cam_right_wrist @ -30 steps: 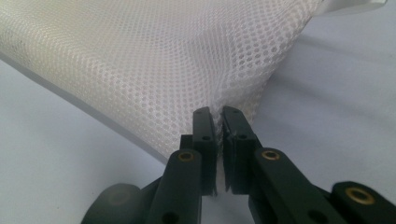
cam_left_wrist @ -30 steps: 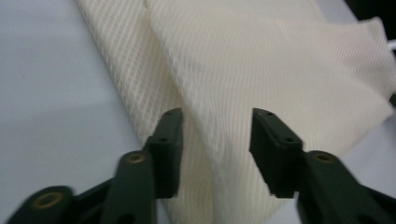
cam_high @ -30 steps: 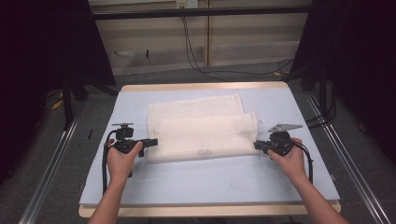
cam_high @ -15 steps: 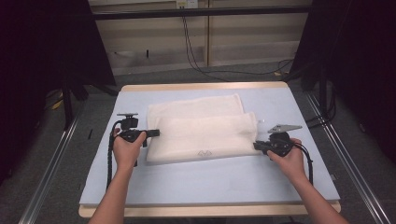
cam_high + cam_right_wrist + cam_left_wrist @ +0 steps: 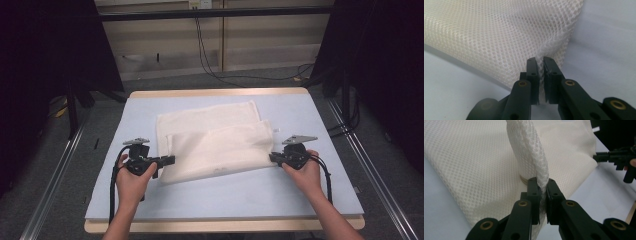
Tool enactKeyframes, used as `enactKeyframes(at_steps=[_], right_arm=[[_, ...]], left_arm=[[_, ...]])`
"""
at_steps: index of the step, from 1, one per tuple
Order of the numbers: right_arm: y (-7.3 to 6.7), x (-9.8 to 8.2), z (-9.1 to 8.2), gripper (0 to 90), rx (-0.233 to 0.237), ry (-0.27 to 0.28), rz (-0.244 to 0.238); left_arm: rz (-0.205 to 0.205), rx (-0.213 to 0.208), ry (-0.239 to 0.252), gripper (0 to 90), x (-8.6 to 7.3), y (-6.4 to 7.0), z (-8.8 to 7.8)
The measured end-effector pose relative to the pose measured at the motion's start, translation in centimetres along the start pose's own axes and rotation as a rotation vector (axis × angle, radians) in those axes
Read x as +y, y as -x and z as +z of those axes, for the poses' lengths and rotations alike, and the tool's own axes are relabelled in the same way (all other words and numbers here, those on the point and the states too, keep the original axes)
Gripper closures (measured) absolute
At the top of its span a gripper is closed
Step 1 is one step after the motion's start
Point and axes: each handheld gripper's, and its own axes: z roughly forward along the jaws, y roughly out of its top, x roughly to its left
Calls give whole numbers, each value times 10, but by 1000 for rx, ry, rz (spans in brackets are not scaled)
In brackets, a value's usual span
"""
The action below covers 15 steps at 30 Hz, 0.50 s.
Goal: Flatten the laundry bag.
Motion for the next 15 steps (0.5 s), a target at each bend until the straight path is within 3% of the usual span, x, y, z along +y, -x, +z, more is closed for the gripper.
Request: enactKeyframes(at_steps=[3, 6, 7, 10, 13, 15], right_arm=[[0, 0, 1, 831, 0, 6, 4], [1, -1, 1, 816, 2, 21, 14], [1, 0, 0, 729, 5, 30, 48], [3, 1, -1, 665, -2, 31, 57], [4, 6, -4, 601, -3, 41, 105], [5, 12, -4, 546, -9, 59, 104]], left_arm=[[28, 5, -29, 839, -10, 2, 0], [32, -3, -44, 839, -18, 4, 0], [33, -4, -45, 839, -21, 4, 0], [33, -8, -54, 839, -27, 4, 1], [31, -19, -67, 840, -31, 6, 3], [26, -21, -83, 840, -33, 7, 4]])
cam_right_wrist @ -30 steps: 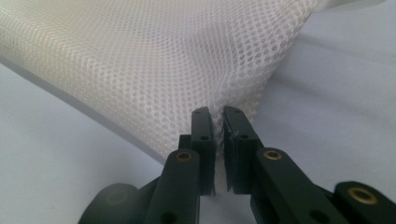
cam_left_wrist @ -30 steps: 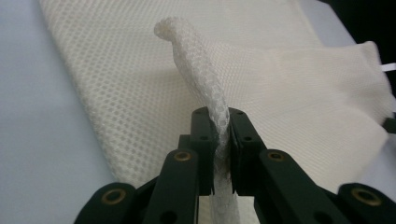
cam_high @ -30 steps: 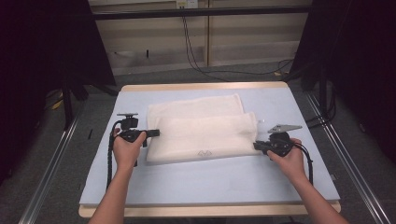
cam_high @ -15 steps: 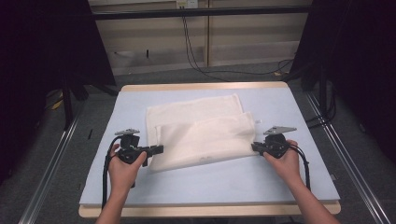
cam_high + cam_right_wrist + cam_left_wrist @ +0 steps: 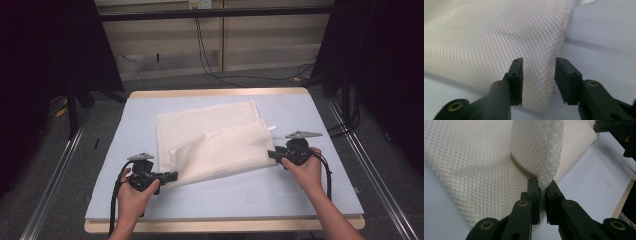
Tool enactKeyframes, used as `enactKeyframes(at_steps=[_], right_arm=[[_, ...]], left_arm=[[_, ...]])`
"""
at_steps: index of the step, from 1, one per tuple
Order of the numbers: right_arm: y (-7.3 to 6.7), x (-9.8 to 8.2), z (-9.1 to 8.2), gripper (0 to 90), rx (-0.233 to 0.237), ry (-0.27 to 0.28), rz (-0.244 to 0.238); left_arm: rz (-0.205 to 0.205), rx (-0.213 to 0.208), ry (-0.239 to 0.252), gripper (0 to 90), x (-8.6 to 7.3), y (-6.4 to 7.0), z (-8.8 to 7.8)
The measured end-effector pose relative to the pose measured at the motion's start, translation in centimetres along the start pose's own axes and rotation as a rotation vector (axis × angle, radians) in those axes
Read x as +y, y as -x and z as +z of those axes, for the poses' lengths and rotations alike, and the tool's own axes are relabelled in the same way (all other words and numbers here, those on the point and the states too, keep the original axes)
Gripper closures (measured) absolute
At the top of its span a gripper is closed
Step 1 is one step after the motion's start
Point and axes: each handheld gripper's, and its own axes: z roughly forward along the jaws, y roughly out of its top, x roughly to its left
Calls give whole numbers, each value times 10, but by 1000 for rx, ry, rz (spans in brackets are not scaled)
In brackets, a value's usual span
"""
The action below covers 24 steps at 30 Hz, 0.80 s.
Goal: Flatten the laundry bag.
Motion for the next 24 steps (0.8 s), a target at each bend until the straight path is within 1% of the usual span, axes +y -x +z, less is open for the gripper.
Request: enactKeyframes(at_steps=[2, 4, 5, 6, 7, 8, 9, 10, 11, 12, 13, 14, 15, 16, 17, 18, 20, 21, 22, 23, 24], right_arm=[[0, 11, 6, 536, -8, 4, 3], [-1, 13, 8, 537, -16, 2, 8], [-1, 15, 10, 548, -13, -2, 5], [-1, 17, 14, 559, -5, -4, 17], [-1, 18, 16, 588, 1, -2, 22], [-1, 18, 18, 685, -1, 3, 21], [-1, 19, 17, 766, 3, 6, 18], [-1, 19, 16, 796, 0, 13, 15], [-2, 19, 13, 819, 9, 19, 9], [-3, 18, 8, 841, 27, 15, -11], [-4, 17, 5, 844, 33, 22, -24], [-5, 16, 1, 845, 45, 27, -32], [-5, 16, 1, 845, 45, 27, -32], [-6, 14, -3, 845, 53, 49, -40], [-7, 10, -12, 845, 78, 68, -54], [-7, 10, -12, 845, 78, 68, -54], [-7, 2, -18, 846, 130, 60, -55], [-7, -3, -21, 848, 145, 53, -66], [-7, -7, -23, 849, 156, 50, -67], [-8, -11, -24, 850, 180, 42, -75], [-10, -15, -25, 850, 198, 23, -94]], left_arm=[[9, 4, -4, 840, -2, 1, 1], [20, 6, -8, 840, -3, 1, 2], [11, 1, -14, 841, -3, 1, 2], [13, 6, -18, 841, -4, 1, 2], [16, 8, -28, 842, -5, 1, 2], [12, 9, -37, 842, -6, 1, 4], [19, 10, -42, 843, -7, 1, 5], [23, 13, -51, 843, -9, 1, 7], [24, 15, -53, 843, -10, 2, 8], [24, 15, -59, 844, -11, 1, 10], [8, 16, -53, 844, -11, 2, 11], [9, 21, -54, 845, -12, 2, 11], [9, 21, -54, 846, -12, 2, 11], [20, 31, -57, 846, -12, 3, 13], [20, 31, -58, 848, -12, 4, 14], [19, 39, -54, 848, -13, 5, 15], [21, 59, -48, 852, -13, 6, 17], [16, 74, -38, 855, -13, 7, 18], [24, 87, -39, 856, -12, 8, 19], [32, 103, -39, 857, -11, 10, 20], [40, 115, -33, 858, -10, 10, 22]])
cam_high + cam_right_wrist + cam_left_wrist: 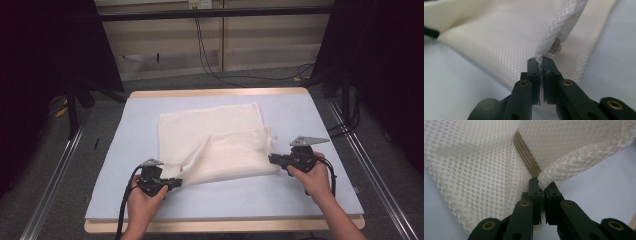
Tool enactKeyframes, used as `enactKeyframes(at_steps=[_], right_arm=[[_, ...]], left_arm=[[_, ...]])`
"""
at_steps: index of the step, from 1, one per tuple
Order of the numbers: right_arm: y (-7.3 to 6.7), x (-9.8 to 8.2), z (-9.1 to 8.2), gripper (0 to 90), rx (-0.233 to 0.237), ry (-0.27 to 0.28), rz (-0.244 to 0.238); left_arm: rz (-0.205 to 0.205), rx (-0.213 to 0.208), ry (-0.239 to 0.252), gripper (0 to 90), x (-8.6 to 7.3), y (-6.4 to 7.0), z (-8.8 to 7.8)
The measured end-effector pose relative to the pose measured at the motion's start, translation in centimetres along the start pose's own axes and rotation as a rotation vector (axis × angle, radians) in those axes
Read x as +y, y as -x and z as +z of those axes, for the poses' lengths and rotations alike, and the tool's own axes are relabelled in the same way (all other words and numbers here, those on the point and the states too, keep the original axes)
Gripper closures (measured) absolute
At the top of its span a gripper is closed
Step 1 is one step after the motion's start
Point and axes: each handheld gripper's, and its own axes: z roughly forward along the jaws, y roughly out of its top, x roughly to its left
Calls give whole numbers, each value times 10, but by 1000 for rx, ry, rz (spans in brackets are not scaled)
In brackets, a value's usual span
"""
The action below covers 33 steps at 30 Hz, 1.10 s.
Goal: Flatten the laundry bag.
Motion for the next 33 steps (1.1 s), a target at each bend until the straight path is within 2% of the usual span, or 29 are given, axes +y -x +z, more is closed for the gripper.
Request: enactKeyframes(at_steps=[2, 3, 5, 7, 9, 11, 13, 14, 17, 21, 24, 26, 32, 33], right_arm=[[-7, -9, 3, 851, 33, -57, -49], [-7, -9, 3, 851, 33, -57, -49], [-11, -13, 6, 852, 37, -83, -92], [-16, -13, 11, 853, 18, -102, -137], [-19, -12, 15, 855, -20, -115, -185], [-21, -8, 20, 857, -63, -125, -214], [-21, -5, 24, 859, -99, -125, -234], [-17, -1, 32, 860, -129, -117, -216], [-15, 2, 36, 860, -148, -113, -207], [-15, 1, 35, 859, -136, -99, -239], [-11, -3, 31, 858, -118, -76, -209], [-10, -5, 29, 858, -119, -66, -186], [-10, -10, 27, 858, -113, -44, -184], [-10, -10, 27, 858, -112, -42, -180]], left_arm=[[8, 12, 26, 859, 2, -3, 4], [8, 12, 26, 860, 2, -3, 4], [9, 26, 48, 859, 5, -5, 7], [19, 36, 50, 860, 9, -7, 9], [29, 48, 60, 860, 15, -11, 13], [20, 58, 71, 860, 21, -15, 15], [37, 68, 73, 859, 26, -19, 19], [34, 67, 79, 859, 29, -21, 21], [20, 56, 79, 859, 30, -22, 21], [4, 29, 101, 856, 27, -24, 14], [25, 25, 88, 854, 27, -22, 9], [24, 23, 87, 854, 25, -22, 6], [8, 4, 116, 853, 17, -22, -13], [16, 7, 125, 852, 16, -21, -17]])
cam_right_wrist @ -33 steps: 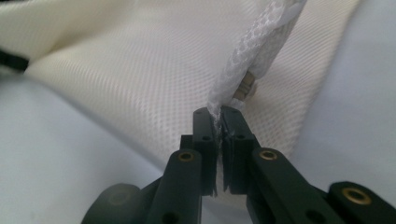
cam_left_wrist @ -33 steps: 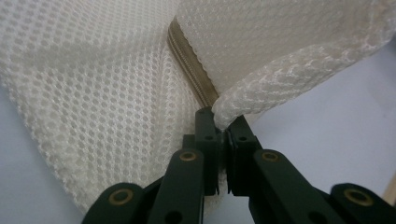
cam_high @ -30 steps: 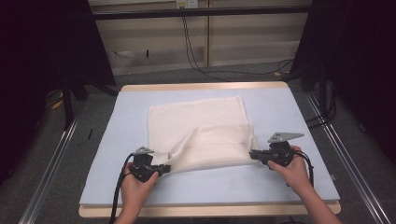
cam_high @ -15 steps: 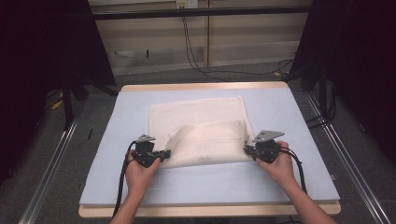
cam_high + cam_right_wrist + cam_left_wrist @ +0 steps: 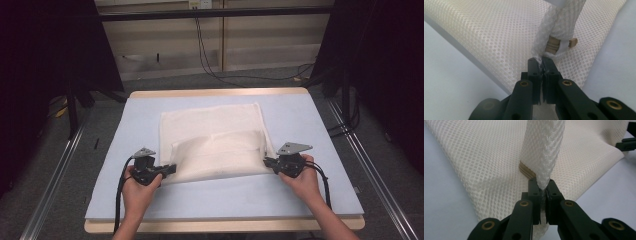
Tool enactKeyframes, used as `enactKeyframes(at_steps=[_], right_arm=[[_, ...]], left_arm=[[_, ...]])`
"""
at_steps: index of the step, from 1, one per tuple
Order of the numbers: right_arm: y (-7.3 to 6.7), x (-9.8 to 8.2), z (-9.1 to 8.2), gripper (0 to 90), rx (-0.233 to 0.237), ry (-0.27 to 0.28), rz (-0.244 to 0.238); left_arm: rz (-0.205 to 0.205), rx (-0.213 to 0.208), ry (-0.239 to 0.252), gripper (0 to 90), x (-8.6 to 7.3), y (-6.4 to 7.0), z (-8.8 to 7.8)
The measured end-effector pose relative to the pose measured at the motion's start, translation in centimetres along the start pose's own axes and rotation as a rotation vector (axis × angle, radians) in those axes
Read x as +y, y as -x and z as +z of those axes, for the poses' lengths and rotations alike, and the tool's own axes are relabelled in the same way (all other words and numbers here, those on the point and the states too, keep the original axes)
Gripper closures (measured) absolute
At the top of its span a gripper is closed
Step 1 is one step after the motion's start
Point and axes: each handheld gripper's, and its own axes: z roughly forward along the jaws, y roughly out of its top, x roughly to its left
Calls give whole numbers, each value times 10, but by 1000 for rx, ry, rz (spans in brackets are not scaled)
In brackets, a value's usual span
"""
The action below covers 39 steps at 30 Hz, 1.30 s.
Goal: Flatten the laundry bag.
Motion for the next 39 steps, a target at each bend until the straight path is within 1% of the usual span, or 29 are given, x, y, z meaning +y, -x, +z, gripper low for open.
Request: enactKeyframes(at_steps=[3, 5, 6, 7, 8, 9, 11, 12, 13, 15, 16, 18, 19, 20, 21, 24, 26, 27, 28, 30, 31, 33, 35, 36, 38, 39], right_arm=[[-2, -1, 1, 859, -7, -1, -6], [-2, -1, 1, 859, -8, -2, -8], [-2, -1, 1, 859, -8, -2, -8], [-2, -1, 1, 859, -1, -1, -2], [-1, -2, 0, 859, 3, 4, 12], [0, -2, 0, 859, 5, 6, 23], [1, 0, -3, 858, 0, 1, 25], [1, 0, -3, 858, 0, 1, 25], [1, 0, -5, 858, -3, 2, 31], [4, 0, -11, 857, -19, 17, 31], [6, -1, -15, 857, -25, 21, 48], [10, -4, -20, 856, -35, 35, 62], [12, -6, -22, 856, -27, 38, 66], [12, -8, -25, 856, -17, 48, 67], [12, -9, -26, 856, -13, 52, 61], [11, -13, -31, 854, -4, 58, 63], [10, -16, -35, 854, 8, 56, 55], [10, -17, -36, 854, 11, 56, 58], [10, -18, -38, 853, 15, 59, 54], [8, -20, -40, 851, 15, 62, 38], [6, -21, -42, 852, 18, 60, 32], [3, -25, -44, 851, 27, 54, 33], [2, -27, -45, 850, 32, 52, 36], [2, -28, -47, 849, 40, 54, 41], [1, -29, -51, 848, 44, 56, 39], [0, -30, -52, 848, 46, 55, 33]], left_arm=[[-3, -17, 6, 851, -3, 2, -10], [-7, -22, 2, 850, -6, 3, -15], [-2, -22, 0, 850, -9, 4, -18], [-4, -23, -2, 850, -12, 6, -19], [2, -26, -18, 850, -13, 6, -20], [-3, -26, -18, 851, -16, 6, -21], [-9, -35, -28, 850, -19, 5, -22], [-11, -29, -31, 850, -20, 4, -24], [-19, -36, -29, 850, -21, 5, -25], [-11, -35, -40, 851, -23, 7, -26], [-12, -34, -42, 851, -24, 8, -26], [-19, -35, -41, 850, -25, 7, -28], [-26, -37, -39, 850, -25, 7, -29], [-22, -37, -42, 849, -24, 7, -29], [-19, -32, -41, 847, -24, 8, -30], [-24, -39, -43, 846, -26, 11, -33], [-35, -40, -41, 845, -27, 10, -35], [-38, -32, -35, 844, -27, 8, -37], [-53, -29, -28, 843, -28, 7, -39], [-68, -37, -30, 840, -30, 4, -41], [-73, -34, -31, 840, -31, 5, -42], [-70, -40, -42, 839, -33, 6, -43], [-79, -44, -34, 839, -35, 9, -45], [-79, -46, -37, 838, -36, 9, -46], [-81, -47, -38, 836, -37, 10, -48], [-81, -41, -41, 835, -38, 11, -49]])
